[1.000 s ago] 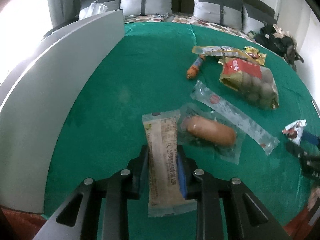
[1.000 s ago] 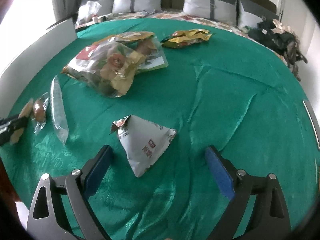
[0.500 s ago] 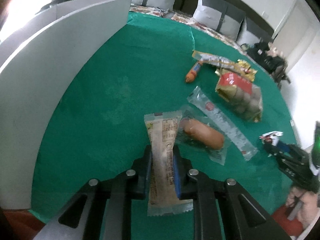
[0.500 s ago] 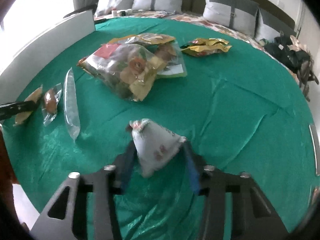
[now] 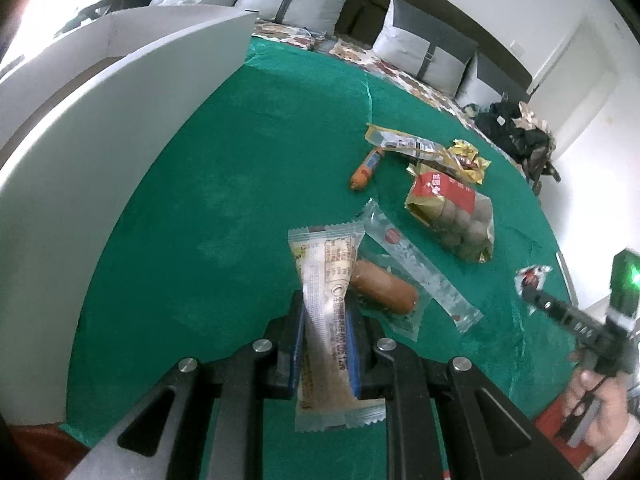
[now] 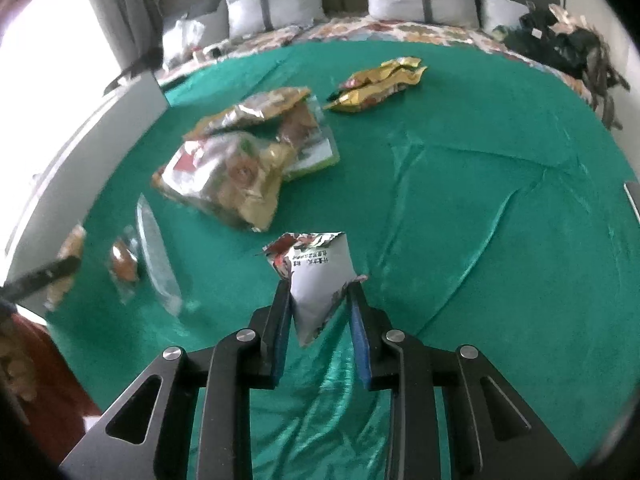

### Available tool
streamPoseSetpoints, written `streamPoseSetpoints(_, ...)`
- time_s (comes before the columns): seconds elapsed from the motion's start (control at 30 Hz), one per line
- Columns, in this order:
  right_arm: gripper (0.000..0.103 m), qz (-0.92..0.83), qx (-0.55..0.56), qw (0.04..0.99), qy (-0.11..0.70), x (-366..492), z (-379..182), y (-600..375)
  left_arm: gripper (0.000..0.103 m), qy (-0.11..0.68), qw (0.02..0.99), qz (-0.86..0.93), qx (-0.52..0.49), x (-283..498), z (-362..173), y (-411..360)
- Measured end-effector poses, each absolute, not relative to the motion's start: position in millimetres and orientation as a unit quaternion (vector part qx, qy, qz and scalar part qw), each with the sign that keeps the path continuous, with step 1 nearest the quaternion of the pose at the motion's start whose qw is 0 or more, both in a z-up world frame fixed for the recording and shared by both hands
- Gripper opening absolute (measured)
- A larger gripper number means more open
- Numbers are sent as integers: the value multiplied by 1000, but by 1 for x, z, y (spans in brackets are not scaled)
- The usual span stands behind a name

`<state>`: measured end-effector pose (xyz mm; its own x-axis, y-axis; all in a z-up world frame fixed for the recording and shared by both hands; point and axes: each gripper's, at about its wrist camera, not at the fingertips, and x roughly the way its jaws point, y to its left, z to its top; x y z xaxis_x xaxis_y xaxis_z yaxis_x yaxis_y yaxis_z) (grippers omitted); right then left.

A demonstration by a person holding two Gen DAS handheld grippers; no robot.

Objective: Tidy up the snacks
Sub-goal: 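Carry both snacks over white cardboard box and open both tools to drop them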

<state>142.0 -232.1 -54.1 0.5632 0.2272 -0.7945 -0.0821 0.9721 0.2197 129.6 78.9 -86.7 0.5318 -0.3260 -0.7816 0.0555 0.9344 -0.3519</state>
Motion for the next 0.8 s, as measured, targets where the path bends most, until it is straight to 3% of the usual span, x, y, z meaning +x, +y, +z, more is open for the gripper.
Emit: streamPoseSetpoints(0.8, 28, 103, 66, 885, 449, 138, -38, -205, 17, 461, 879, -93, -76, 129, -78, 67)
